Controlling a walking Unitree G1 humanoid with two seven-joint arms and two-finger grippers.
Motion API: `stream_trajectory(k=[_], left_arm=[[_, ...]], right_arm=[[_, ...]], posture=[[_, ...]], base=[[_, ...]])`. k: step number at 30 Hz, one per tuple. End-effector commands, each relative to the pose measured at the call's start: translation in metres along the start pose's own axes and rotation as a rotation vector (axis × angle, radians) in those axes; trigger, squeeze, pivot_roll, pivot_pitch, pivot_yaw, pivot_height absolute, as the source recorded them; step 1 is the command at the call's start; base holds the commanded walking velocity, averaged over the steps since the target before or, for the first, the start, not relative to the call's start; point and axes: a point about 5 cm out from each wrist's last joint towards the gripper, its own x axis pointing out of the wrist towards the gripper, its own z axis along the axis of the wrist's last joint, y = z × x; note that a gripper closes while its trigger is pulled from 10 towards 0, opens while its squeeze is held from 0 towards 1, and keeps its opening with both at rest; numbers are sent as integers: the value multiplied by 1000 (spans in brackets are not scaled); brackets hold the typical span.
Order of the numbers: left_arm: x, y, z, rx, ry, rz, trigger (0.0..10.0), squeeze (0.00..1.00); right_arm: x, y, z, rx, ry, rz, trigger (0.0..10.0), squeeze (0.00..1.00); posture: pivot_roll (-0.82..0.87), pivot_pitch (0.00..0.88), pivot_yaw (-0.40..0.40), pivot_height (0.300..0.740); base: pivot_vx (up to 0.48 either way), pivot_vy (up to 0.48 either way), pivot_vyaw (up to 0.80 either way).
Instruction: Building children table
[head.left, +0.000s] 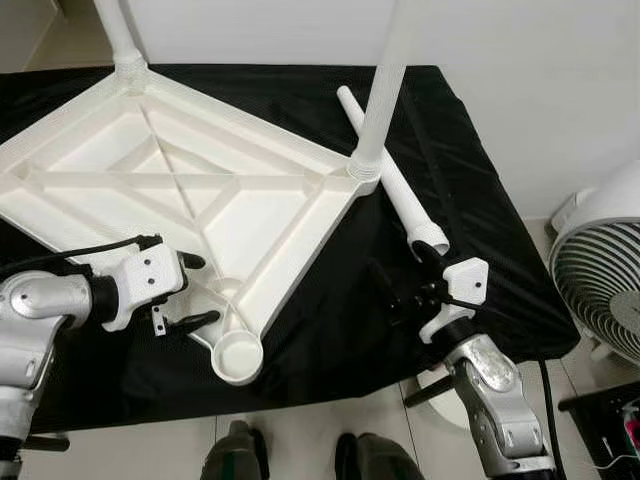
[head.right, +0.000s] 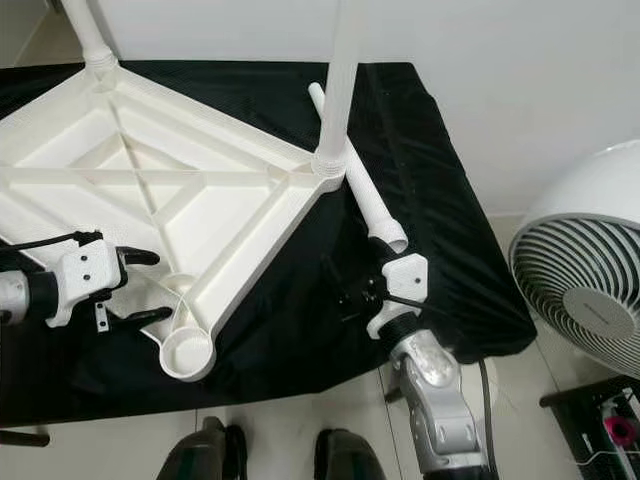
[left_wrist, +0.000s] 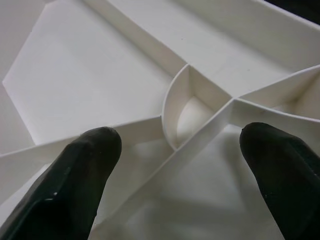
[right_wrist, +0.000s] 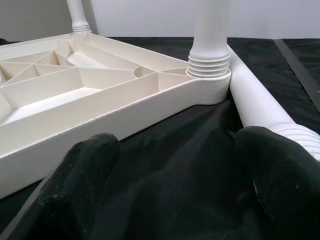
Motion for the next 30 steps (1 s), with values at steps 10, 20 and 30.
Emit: stream_trajectory(k=[10,20,30], left_arm=[[13,-3,-19,56,101,15,10000,0],[7,-10,-30,-19,104,-70,10000,0],[2,-7,-26,-126,32,-68,10000,0]], right_arm=[[-7,-1,-4,6,23,-15,10000,0],[-10,1,-4,11,30,-15,10000,0],[-12,0,-4,7,36,-16,10000,0]], posture=[[-12,117,12,740],[-10,131,13,740],[-19,143,16,740]], base=[[0,0,0],[0,0,0],[0,0,0]])
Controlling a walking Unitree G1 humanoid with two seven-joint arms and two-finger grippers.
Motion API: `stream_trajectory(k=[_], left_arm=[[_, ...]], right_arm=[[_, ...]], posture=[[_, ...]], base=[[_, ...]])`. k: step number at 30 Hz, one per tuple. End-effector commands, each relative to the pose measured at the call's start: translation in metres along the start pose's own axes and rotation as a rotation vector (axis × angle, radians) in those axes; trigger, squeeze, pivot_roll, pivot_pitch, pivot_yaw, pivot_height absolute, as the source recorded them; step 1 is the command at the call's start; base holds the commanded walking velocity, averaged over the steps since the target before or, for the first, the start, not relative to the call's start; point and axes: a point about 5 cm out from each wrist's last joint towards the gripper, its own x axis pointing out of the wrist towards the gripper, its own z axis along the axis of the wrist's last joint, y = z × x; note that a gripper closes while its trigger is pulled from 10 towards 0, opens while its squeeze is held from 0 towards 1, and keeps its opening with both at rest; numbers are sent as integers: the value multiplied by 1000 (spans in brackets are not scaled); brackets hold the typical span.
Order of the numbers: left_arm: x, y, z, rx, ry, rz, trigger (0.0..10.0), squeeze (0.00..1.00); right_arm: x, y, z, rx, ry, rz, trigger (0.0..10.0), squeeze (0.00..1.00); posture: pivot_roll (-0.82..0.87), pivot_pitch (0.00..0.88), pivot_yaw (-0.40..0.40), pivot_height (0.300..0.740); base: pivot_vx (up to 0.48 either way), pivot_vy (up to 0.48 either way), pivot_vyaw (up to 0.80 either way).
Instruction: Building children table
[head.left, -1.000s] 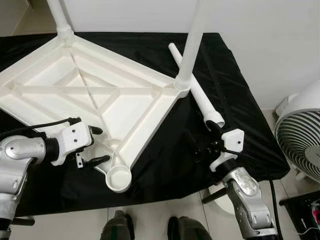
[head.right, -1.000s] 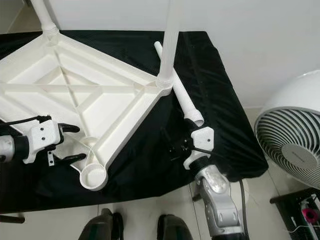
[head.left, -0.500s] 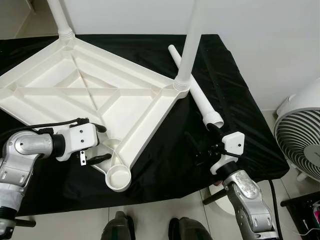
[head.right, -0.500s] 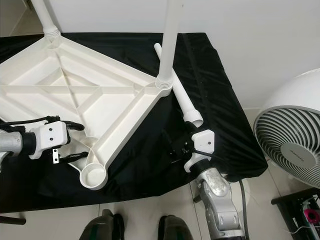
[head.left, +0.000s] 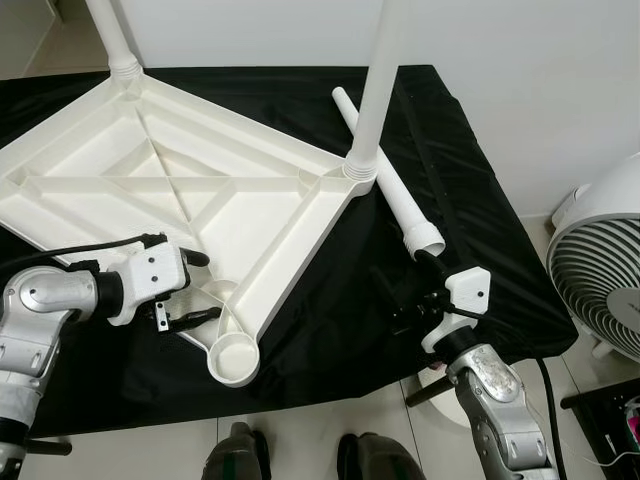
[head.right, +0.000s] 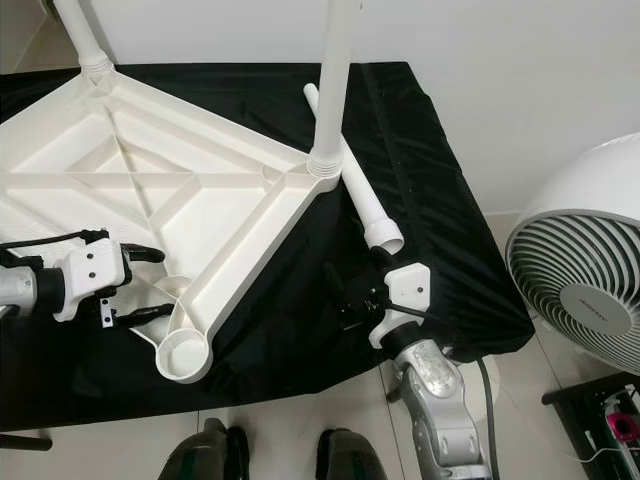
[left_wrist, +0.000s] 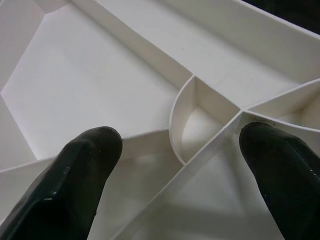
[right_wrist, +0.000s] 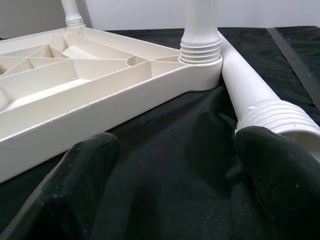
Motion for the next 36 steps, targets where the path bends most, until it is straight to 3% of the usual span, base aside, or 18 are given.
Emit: stream_trajectory(k=[1,15,16,17,30,32,33,36], left_arm=[[-2,-8,-16,-73,64,-38,10000,0],[-20,7,-24,-136,84,77,10000,0],[-23,10,-26,-145,87,99,9255,0],[-26,12,-28,-151,90,116,10000,0],[-32,9,-43,-205,151,104,10000,0],[-31,8,-43,-202,152,72,9569,0],[-30,6,-43,-194,153,53,7137,0],[-29,6,-43,-188,154,41,7137,0]], right_arm=[[-3,-1,1,-2,8,-7,10000,0],[-3,-1,0,1,15,-9,10000,0],[-3,-2,1,1,15,-9,10000,0],[-3,-1,0,1,17,-10,10000,0],[-2,-1,0,1,23,-4,10000,0],[-2,-1,-1,0,23,-2,10000,0],[-2,-1,-1,0,23,-1,10000,0],[-2,-1,-1,0,24,-1,10000,0]], posture=[[-20,147,16,740],[-16,161,12,740],[-16,161,12,740],[-15,163,10,740],[-10,161,6,740],[-9,161,6,740],[-8,162,7,740],[-8,162,7,740]], base=[[0,0,0],[0,0,0],[0,0,0],[0,0,0],[0,0,0],[0,0,0],[0,0,0],[0,0,0]])
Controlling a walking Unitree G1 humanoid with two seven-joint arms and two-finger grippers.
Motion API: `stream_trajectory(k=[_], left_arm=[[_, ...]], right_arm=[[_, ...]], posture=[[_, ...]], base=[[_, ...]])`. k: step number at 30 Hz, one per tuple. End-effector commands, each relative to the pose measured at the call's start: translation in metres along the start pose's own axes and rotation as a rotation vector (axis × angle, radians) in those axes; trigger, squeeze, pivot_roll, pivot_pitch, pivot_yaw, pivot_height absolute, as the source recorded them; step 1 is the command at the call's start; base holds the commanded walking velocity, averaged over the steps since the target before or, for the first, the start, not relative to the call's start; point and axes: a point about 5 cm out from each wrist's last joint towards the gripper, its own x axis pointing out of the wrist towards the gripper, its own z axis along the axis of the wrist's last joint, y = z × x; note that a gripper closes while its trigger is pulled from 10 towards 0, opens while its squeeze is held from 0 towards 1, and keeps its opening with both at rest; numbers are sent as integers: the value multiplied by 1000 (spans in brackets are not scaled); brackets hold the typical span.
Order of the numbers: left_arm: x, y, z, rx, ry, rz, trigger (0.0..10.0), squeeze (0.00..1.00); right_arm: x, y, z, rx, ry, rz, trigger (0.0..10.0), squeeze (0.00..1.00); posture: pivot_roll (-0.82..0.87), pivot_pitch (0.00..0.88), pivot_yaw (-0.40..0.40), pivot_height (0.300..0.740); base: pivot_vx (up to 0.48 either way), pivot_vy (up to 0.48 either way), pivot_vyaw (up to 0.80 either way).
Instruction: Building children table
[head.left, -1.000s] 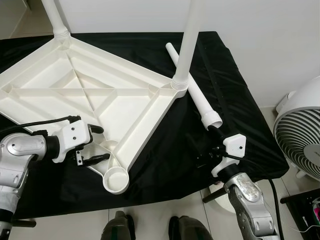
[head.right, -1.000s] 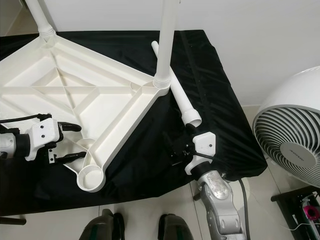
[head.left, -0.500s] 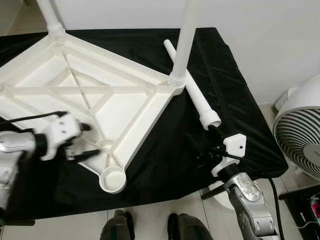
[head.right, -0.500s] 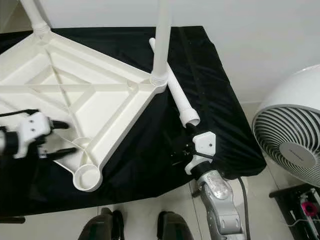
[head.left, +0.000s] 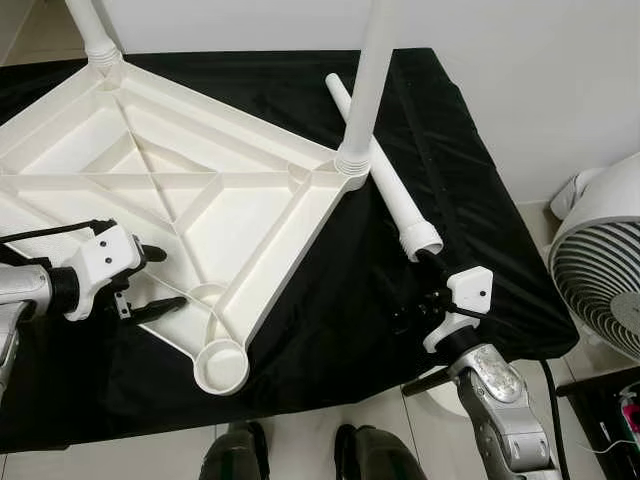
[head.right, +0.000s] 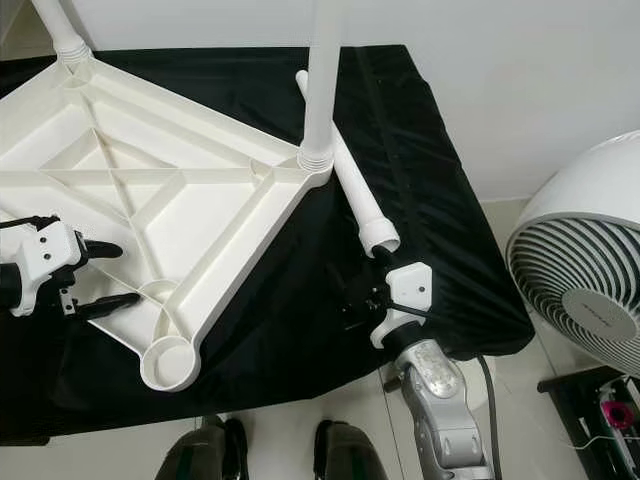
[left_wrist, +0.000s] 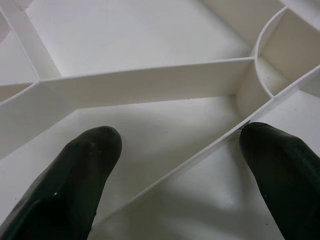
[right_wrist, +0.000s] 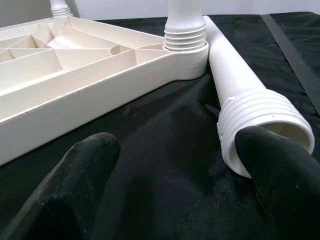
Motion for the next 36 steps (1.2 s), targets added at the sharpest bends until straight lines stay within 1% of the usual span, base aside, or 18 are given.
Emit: stream_trajectory(k=[1,2,3,6,8,12,19,20,22,23,27,28,29,31,33,34,35,36], left_arm=[[3,-12,-17,-48,75,-61,4667,0],[3,-15,-18,-44,79,-83,4667,0],[4,-18,-18,-43,83,-114,4000,0],[4,-18,-18,-43,83,-114,4000,0],[5,-28,-19,-48,91,-199,1765,0],[5,-37,-20,-52,94,-267,1412,0],[7,-43,-22,-64,99,-297,1373,0],[9,-45,-22,-71,89,-292,1647,0],[10,-45,-22,-74,79,-284,1451,0],[11,-45,-21,-80,67,-273,941,0],[14,-43,-19,-90,45,-234,902,0],[14,-43,-19,-90,45,-234,902,0],[17,-42,-16,-90,26,-197,1373,0],[17,-42,-16,-90,26,-197,1373,0],[21,-40,-13,-100,-1,-154,1412,0],[25,-39,-10,-102,-30,-113,1804,0],[31,-39,-5,-102,-66,-67,863,0],[37,-40,0,-121,-103,-26,1373,0]], right_arm=[[-2,0,-4,5,25,3,10000,0],[-2,0,-4,5,26,3,10000,0],[-3,0,-4,5,27,4,10000,0],[-3,0,-4,5,27,4,10000,0],[-3,1,-4,6,28,3,10000,0],[-3,1,-3,7,29,3,10000,0],[-4,1,-3,5,29,4,10000,0],[-4,1,-3,4,30,5,10000,0],[-4,1,-3,4,30,6,10000,0],[-3,1,-3,4,30,7,10000,0],[-2,1,-3,4,29,7,10000,0],[-2,1,-3,4,29,7,10000,0],[-2,1,-3,5,28,5,10000,0],[-2,1,-3,5,28,5,10000,0],[-1,1,-2,6,26,3,10000,0],[-1,2,-2,10,24,0,10000,0],[0,3,-2,13,21,-3,10000,0],[1,4,-2,17,17,-6,10000,0]], posture=[[-9,163,8,740],[-9,164,8,740],[-10,165,8,740],[-10,165,8,740],[-11,166,9,740],[-13,166,9,740],[-14,166,8,740],[-14,166,6,740],[-14,167,5,740],[-14,167,5,740],[-14,167,4,740],[-14,167,4,740],[-13,167,6,740],[-13,167,6,740],[-13,167,6,740],[-13,167,6,740],[-15,169,7,740],[-18,172,9,740]], base=[[0,0,0],[0,0,0],[0,0,0],[0,0,0],[0,0,0],[0,0,0],[0,0,0],[0,0,0],[0,0,0],[0,0,0],[0,0,0],[0,0,0],[0,0,0],[0,0,0],[0,0,0],[0,0,0],[0,0,0],[0,0,0]])
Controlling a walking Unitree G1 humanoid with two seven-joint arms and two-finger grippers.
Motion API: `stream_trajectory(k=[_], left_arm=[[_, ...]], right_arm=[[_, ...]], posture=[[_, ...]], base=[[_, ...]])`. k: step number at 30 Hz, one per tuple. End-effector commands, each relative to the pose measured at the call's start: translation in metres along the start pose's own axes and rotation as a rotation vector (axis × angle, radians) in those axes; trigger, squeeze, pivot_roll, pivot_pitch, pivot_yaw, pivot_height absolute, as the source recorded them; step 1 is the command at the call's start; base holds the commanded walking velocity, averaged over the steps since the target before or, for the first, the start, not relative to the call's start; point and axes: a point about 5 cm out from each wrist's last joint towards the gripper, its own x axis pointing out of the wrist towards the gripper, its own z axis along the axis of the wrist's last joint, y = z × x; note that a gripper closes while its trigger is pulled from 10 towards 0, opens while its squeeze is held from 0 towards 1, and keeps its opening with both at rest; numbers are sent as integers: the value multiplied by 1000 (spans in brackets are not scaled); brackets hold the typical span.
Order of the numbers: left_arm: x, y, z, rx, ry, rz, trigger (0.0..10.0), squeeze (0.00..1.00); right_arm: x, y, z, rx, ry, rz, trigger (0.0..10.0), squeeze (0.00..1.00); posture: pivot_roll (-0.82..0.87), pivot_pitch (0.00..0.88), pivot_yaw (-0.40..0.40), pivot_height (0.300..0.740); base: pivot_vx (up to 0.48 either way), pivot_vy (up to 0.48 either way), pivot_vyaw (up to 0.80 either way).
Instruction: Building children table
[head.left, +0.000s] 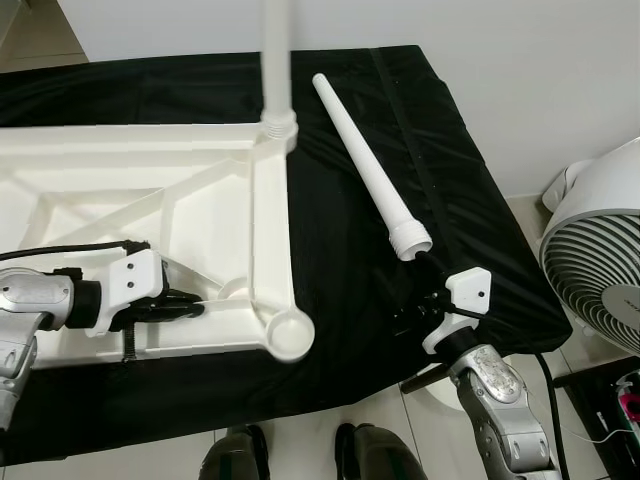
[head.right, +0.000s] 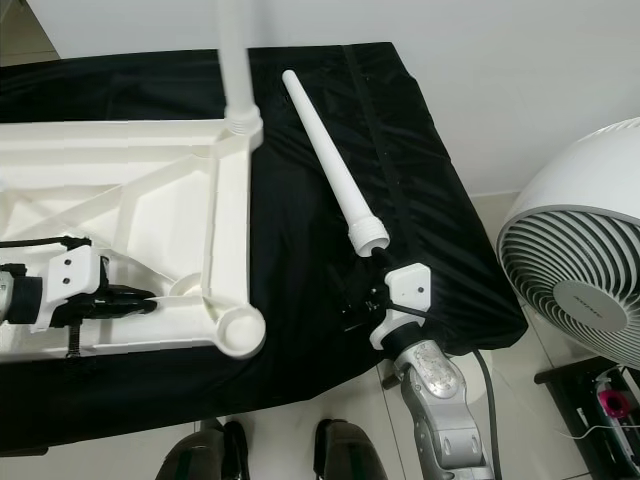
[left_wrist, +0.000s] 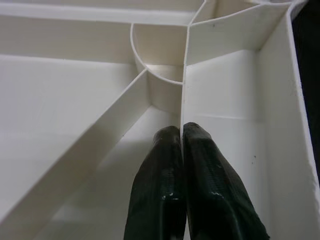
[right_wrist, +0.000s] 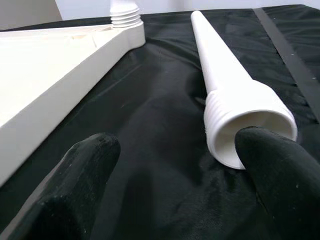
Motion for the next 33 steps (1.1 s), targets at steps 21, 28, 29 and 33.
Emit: stream_trajectory(k=[21,28,29,33], left_arm=[[65,0,20,-201,-210,436,78,0],[85,-14,37,-168,-255,406,10000,0],[89,-16,41,-139,-262,387,10000,0],[95,-17,48,-130,-283,349,10000,0]], right_arm=[[14,9,5,37,-32,-25,10000,0],[18,11,6,49,-35,-16,10000,0],[18,12,5,54,-34,-8,10000,0],[20,12,5,64,-32,0,10000,0]], posture=[[-31,168,-5,740],[-46,170,-19,740],[-48,171,-20,740],[-49,172,-17,740]], base=[[0,0,0],[0,0,0],[0,0,0],[0,0,0]])
